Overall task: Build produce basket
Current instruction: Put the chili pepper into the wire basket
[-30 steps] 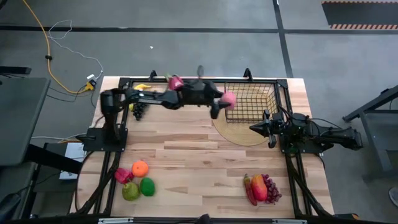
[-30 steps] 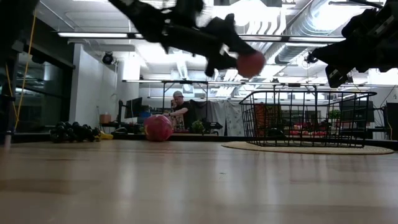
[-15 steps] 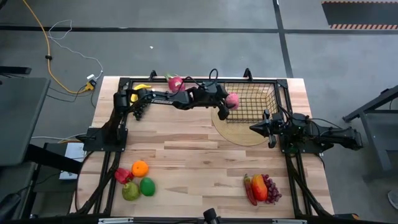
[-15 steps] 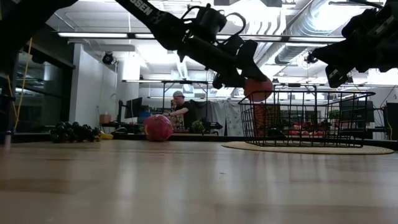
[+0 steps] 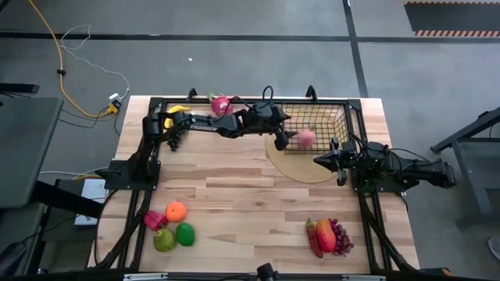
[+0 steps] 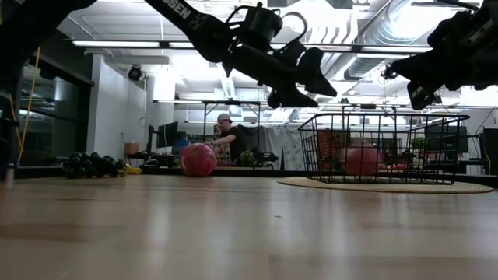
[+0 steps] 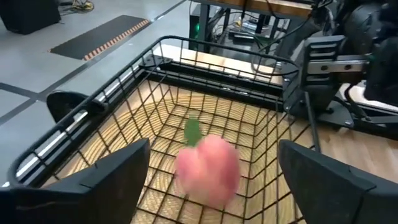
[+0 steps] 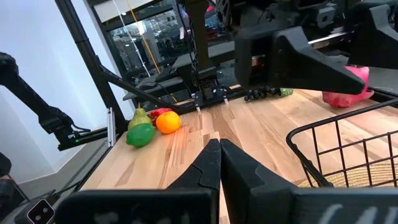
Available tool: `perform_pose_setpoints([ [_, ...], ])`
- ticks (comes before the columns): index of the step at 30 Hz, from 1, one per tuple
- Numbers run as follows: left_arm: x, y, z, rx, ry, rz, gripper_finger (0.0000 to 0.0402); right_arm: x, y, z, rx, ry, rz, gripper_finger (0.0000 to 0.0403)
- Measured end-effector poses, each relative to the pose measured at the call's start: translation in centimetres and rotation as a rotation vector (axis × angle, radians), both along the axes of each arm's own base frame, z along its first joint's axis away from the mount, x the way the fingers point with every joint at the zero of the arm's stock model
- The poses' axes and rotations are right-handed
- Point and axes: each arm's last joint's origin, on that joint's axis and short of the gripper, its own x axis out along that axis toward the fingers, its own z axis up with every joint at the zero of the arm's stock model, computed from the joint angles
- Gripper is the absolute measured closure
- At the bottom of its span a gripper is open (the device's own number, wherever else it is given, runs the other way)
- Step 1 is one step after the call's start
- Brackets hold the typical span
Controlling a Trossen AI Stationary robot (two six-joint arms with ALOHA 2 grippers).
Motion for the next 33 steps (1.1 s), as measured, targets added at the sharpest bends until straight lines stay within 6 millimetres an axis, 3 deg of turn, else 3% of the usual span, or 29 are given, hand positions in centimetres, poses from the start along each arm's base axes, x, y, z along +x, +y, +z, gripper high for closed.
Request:
perform_pose_setpoints([
  [3,-0.6,-0.2,1.3,-0.010,0.008,0.001,0.0058,0.0,0.0,0.0,0.000,0.000,0.000,0.0402],
  [7,-2.5,-1.0,5.2,-0.028,0.013,-0.039,0.0064,0.0,0.0,0.0,0.000,0.000,0.000,0.0402],
  [9,-3.7,-1.9,6.9,-0.037,0.023,-0.071,0.0067,0.0,0.0,0.0,0.000,0.000,0.000,0.0402],
  [13,-6.8,-4.5,8.1,-0.023,-0.026,-0.092,0.0073,0.0,0.0,0.0,0.000,0.000,0.000,0.0402],
  [19,-13.9,-9.4,6.1,0.021,-0.251,-0.130,0.0080,0.0,0.0,0.0,0.000,0.000,0.000,0.0402],
  [25,-21.2,-13.8,3.6,0.022,-0.348,-0.224,0.0081,0.0,0.0,0.0,0.000,0.000,0.000,0.0402],
  [29,-24.5,-15.3,2.8,0.069,-0.386,-0.231,0.0080,0.0,0.0,0.0,0.000,0.000,0.000,0.0402],
  [33,-26.6,-15.8,2.7,0.130,-0.425,-0.195,0.0081,0.0,0.0,0.0,0.000,0.000,0.000,0.0402],
])
